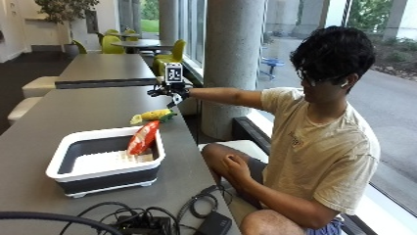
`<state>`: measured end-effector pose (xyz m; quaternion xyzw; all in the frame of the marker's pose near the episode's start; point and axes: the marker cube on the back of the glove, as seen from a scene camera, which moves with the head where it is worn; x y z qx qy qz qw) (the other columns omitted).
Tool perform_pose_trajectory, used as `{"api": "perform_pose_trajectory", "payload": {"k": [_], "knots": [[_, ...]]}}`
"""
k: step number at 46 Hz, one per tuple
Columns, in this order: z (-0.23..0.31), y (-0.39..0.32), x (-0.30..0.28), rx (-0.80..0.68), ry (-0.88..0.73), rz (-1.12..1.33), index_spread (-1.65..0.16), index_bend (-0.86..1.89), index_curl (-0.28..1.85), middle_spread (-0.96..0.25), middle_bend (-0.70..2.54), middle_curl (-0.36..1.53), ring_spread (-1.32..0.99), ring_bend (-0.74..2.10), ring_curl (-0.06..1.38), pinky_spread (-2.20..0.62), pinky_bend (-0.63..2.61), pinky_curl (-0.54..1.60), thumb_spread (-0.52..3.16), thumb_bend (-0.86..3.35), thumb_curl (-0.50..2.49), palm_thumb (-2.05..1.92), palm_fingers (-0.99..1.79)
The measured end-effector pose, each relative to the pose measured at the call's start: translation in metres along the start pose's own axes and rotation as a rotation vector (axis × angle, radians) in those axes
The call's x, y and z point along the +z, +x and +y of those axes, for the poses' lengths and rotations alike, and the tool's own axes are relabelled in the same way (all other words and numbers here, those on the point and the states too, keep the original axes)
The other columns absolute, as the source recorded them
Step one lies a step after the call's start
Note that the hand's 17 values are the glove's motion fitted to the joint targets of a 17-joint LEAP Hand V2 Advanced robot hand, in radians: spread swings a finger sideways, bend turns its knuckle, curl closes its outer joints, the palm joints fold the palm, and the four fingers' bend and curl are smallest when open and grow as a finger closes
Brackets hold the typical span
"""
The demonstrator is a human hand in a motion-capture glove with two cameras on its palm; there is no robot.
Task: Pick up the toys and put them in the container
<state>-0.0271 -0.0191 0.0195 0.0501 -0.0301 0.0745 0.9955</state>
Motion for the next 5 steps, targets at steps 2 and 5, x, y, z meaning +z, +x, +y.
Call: {"api": "perform_pose_trajectory", "payload": {"k": [2, 5], "knots": [[0.0003, 0.0011, -0.0006, 0.013, 0.000, 0.013, -0.31, 0.09, 0.24, -0.06, 0.17, 0.33, -0.07, 0.38, 0.29, -0.02, 1.10, 0.35, 1.40, -0.01, 0.36, 0.08, -0.13], [-0.0002, 0.0027, -0.0019, 0.029, 0.010, 0.032, -0.31, 0.09, 0.23, -0.06, 0.17, 0.32, -0.07, 0.38, 0.30, -0.02, 1.10, 0.35, 1.40, -0.01, 0.35, 0.08, -0.14]]}}
